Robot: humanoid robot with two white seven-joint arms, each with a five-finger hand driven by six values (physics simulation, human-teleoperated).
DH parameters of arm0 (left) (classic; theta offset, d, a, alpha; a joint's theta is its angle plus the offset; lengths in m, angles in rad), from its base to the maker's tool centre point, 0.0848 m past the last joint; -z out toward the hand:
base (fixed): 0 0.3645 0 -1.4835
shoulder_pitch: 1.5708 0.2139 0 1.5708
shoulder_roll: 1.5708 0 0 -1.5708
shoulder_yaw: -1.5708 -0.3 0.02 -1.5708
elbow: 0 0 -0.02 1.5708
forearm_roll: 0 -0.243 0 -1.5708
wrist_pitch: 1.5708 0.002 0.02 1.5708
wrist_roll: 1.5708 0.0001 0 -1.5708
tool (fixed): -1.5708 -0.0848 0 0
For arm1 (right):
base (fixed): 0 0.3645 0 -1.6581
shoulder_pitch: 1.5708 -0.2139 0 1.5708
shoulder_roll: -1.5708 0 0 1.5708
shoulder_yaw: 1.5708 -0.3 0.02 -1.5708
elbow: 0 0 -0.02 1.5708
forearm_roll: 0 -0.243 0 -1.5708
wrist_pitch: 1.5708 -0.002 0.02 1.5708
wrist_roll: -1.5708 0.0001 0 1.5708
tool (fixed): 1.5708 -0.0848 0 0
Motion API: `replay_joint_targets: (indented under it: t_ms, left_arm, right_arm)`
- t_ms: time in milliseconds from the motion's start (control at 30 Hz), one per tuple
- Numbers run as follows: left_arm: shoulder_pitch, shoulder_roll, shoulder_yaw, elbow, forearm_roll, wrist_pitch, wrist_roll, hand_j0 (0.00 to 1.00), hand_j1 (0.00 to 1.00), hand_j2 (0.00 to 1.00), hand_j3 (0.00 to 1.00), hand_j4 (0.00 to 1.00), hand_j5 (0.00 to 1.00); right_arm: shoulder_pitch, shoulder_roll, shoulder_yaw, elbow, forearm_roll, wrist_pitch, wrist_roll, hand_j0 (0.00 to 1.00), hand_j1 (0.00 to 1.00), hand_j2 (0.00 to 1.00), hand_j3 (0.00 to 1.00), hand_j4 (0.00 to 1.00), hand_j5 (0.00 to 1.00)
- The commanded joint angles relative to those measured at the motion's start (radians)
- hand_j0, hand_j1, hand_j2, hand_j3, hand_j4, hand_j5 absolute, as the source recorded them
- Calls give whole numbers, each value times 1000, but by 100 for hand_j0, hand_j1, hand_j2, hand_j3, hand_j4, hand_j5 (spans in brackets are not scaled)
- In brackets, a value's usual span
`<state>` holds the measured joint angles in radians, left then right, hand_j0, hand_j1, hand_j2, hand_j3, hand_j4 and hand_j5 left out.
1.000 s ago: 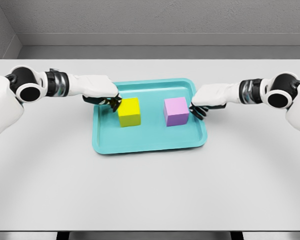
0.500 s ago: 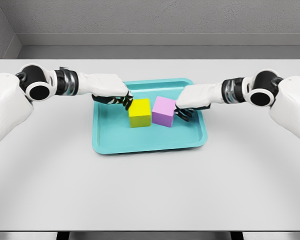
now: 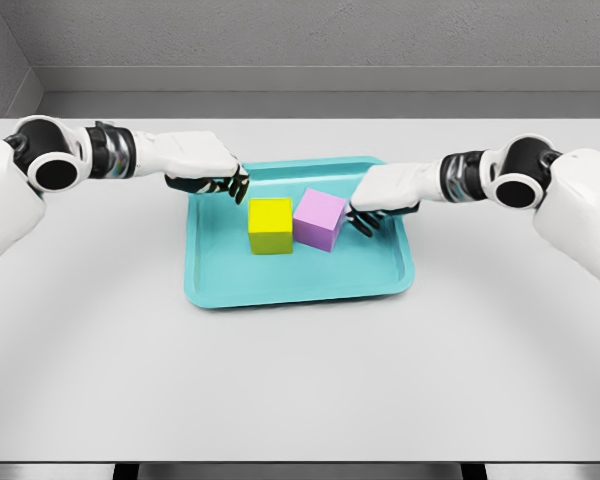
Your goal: Push two cubes
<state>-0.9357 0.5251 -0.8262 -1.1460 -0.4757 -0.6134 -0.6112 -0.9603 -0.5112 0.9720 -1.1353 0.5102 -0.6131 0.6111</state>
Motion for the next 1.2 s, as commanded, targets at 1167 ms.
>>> replay_joint_targets:
  t_ms: [1167]
  left_arm:
    - [-3, 4, 4, 0, 5, 3, 0, 45, 45, 45, 45, 45, 45]
  right_arm:
    - [-51, 80, -73, 60, -4, 2, 0, 25, 25, 25, 25, 25, 25]
